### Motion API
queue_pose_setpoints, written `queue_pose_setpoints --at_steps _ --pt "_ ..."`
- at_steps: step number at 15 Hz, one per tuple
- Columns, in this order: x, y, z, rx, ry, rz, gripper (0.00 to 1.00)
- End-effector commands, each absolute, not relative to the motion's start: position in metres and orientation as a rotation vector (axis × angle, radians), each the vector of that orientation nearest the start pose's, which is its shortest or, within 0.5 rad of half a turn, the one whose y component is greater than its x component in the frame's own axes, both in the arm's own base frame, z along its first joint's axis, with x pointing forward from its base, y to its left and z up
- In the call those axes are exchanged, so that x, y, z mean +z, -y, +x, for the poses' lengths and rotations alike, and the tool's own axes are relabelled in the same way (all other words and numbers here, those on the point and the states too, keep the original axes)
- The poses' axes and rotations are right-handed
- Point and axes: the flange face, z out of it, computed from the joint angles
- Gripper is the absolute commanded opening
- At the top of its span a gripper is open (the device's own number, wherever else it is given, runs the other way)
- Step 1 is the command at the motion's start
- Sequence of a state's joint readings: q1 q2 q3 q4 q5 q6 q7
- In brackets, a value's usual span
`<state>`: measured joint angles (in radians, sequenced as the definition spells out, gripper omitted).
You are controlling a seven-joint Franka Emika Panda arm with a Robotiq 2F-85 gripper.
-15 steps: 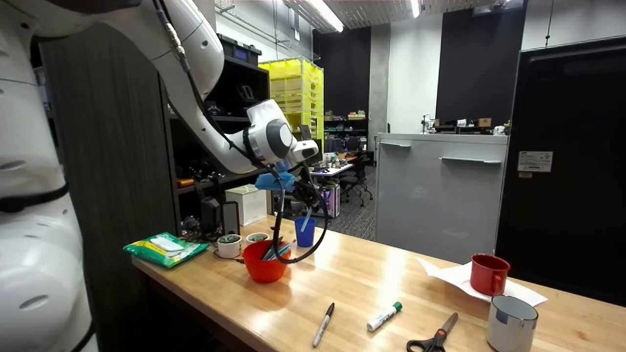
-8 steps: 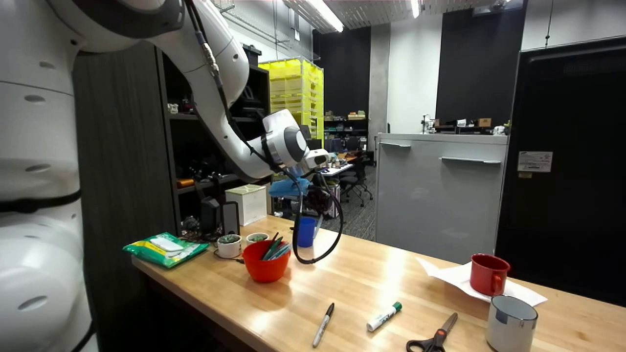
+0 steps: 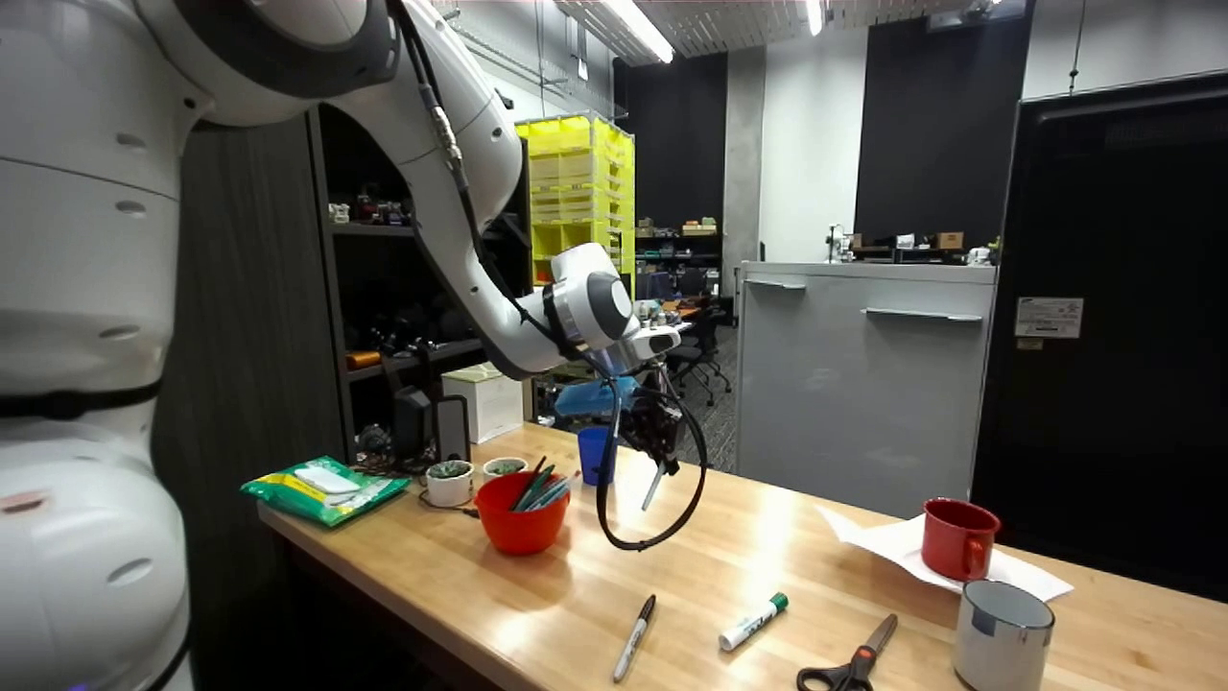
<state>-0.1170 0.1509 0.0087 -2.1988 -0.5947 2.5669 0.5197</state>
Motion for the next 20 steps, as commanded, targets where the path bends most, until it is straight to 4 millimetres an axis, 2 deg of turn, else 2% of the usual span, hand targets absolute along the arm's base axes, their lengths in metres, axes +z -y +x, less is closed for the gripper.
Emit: queue_pose_setpoints --at_steps 1,7,12,20 --pt "0.319 0.059 0.555 -0.353 -0.271 -3.416 0.04" --pt "0.281 0.062 0.539 -0.086 -0.223 -3.326 0.04" --pt "0.265 0.055 0.536 0.083 -0.164 -3.297 0.04" --pt "0.244 0.041 0.535 0.153 -0.111 -3.236 0.04"
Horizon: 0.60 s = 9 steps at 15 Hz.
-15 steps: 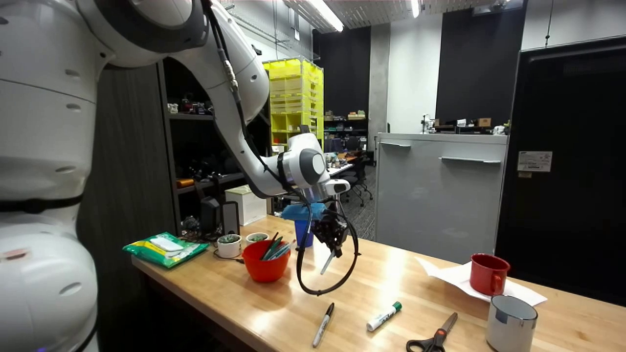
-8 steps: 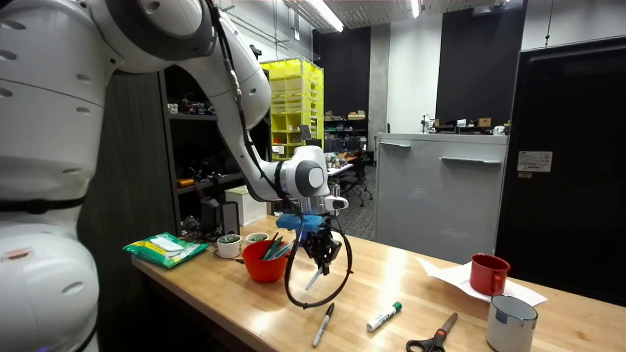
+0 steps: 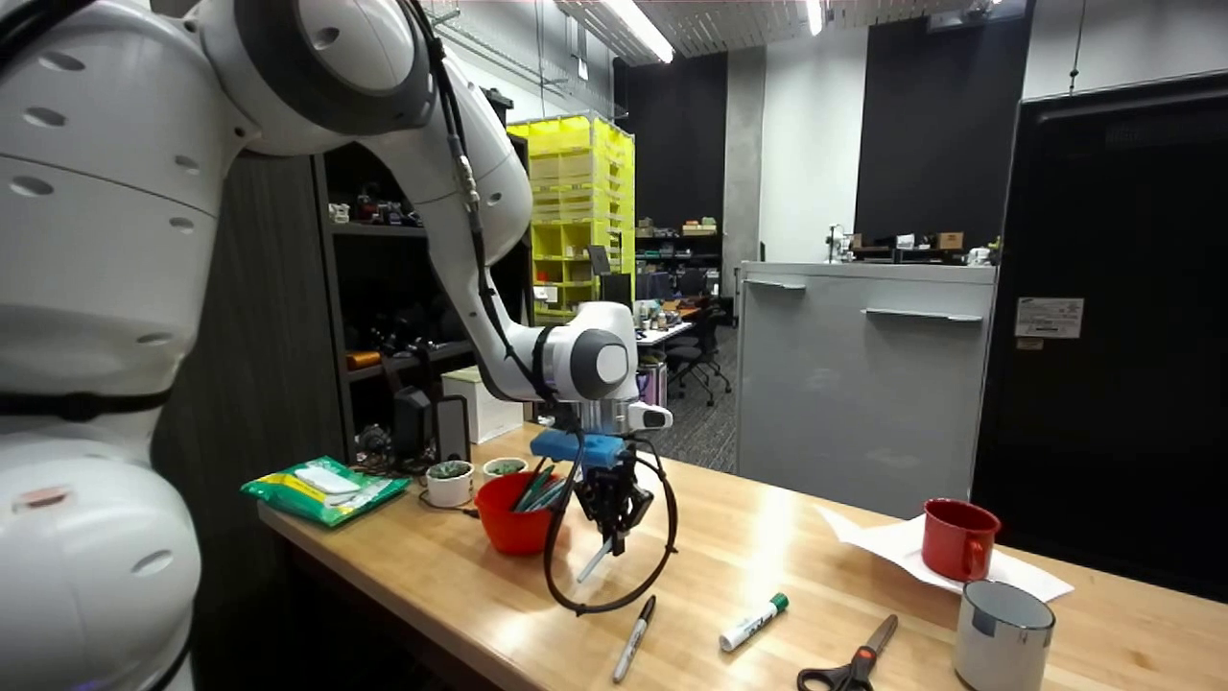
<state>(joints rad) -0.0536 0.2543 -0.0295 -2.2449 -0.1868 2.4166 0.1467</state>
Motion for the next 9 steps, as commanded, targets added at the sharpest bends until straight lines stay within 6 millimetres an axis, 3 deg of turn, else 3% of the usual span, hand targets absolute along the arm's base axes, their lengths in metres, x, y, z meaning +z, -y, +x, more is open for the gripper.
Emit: queue_pose_setpoints --at_steps 1,3,4,9 --pt "0.2423 0.0410 0.5352 0.157 -0.111 -3.230 0.04" --pt "0.2405 0.0415 0.5354 0.163 -0.106 -3.222 0.04" --pt "0.2398 0.0417 0.5356 0.165 -0.101 -3.221 0.35" --pt "0.2437 0.0414 0.5353 0.150 -0.081 -3.221 0.62"
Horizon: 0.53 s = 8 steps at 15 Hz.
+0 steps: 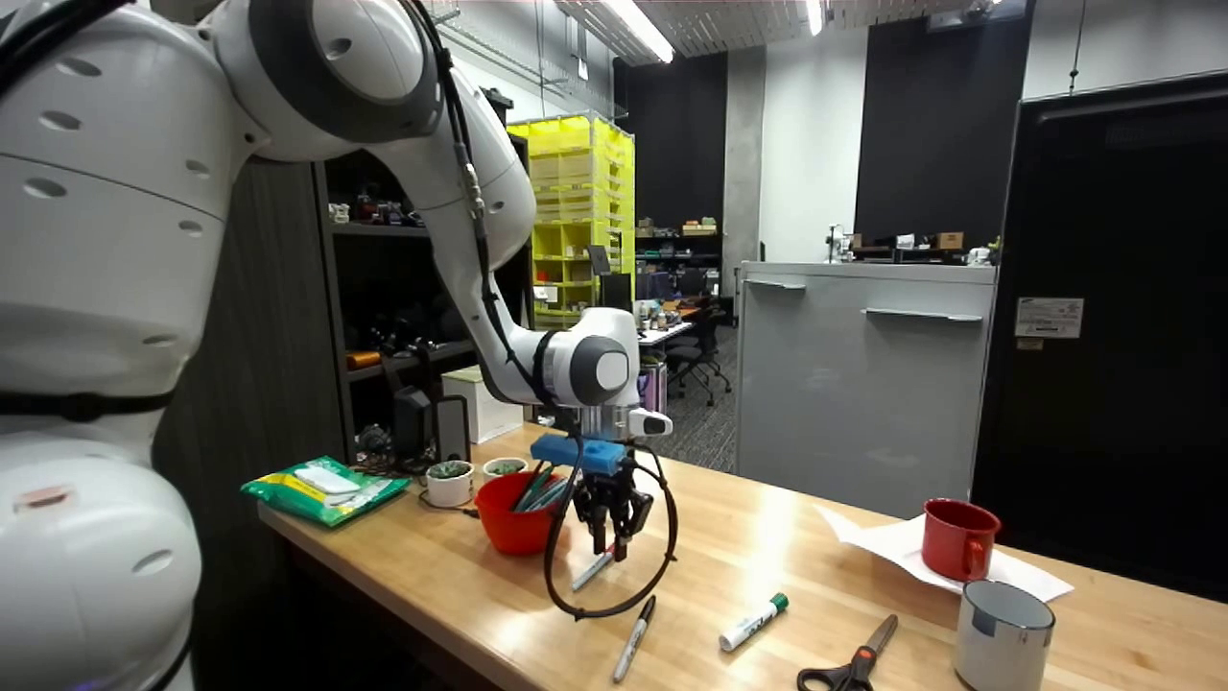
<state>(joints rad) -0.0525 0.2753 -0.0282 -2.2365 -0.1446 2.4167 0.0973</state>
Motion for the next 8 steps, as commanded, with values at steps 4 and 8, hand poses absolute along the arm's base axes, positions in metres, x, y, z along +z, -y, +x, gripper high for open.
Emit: queue_pose_setpoints --at_steps 4,8 --pt "0.263 0.040 0.539 0.083 -0.068 -3.224 0.90" --pt "0.304 0.041 0.552 -0.054 -0.079 -3.232 1.00"
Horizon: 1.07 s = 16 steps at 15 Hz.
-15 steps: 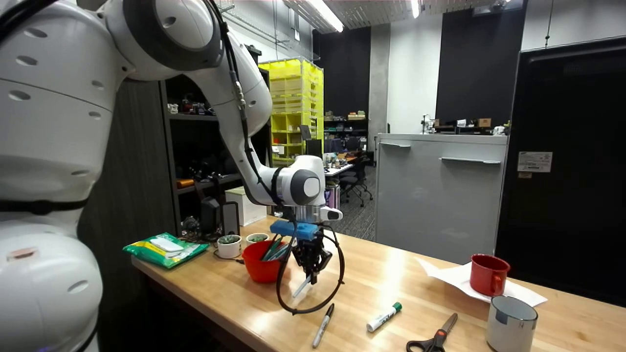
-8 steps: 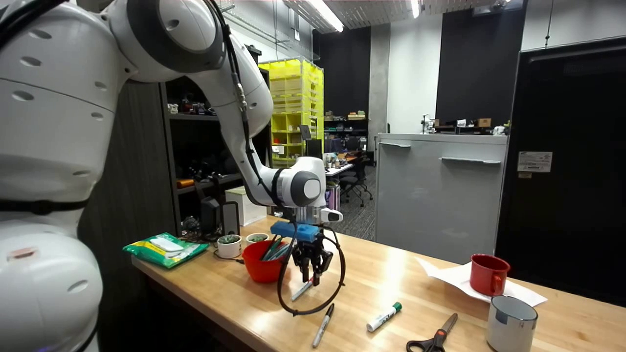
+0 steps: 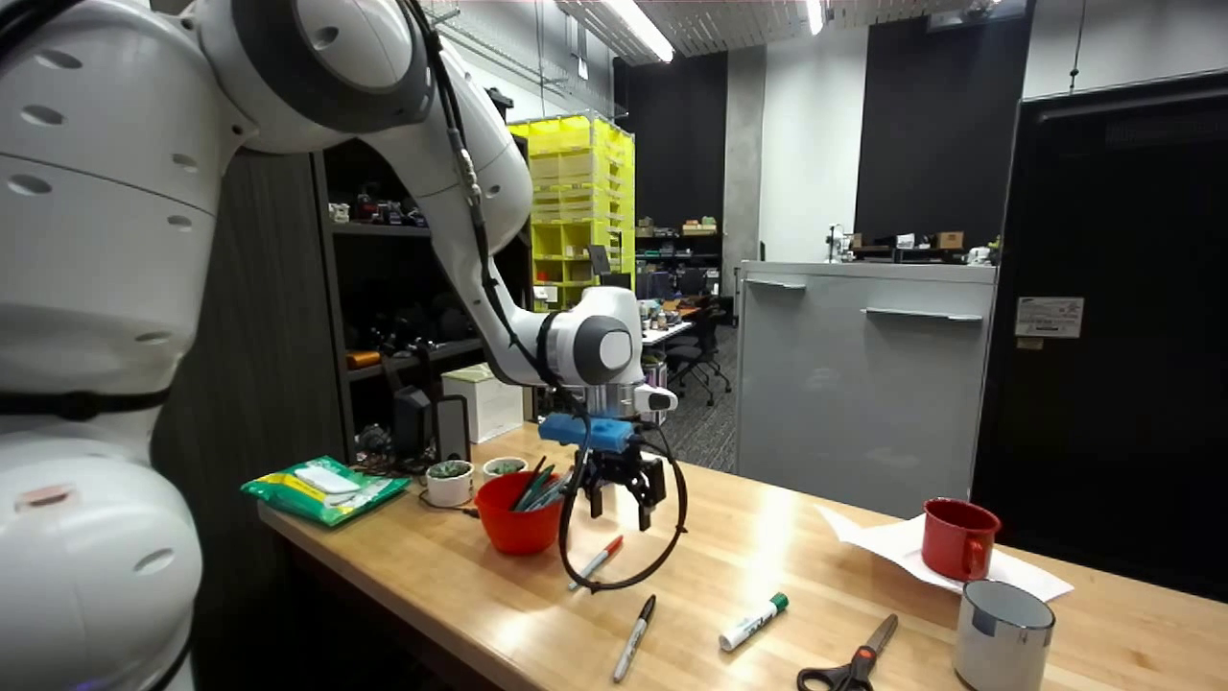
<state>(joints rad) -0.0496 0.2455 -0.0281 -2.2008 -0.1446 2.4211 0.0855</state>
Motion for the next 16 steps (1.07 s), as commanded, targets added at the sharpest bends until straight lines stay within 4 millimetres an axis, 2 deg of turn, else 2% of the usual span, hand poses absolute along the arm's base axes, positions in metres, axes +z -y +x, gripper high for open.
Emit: queue_pose_setpoints --at_steps 1,5,8,12,16 --pt "0.319 0.042 0.555 -0.096 -0.090 -3.229 1.00" --pt "0.369 0.042 0.561 -0.227 -0.132 -3.207 1.00" --pt "0.398 0.042 0.554 -0.251 -0.159 -3.186 1.00" --pt "0.431 0.048 0.529 -0.240 -0.217 -3.170 1.00" --pt "0.452 0.064 0.495 -0.259 -0.261 -3.160 1.00"
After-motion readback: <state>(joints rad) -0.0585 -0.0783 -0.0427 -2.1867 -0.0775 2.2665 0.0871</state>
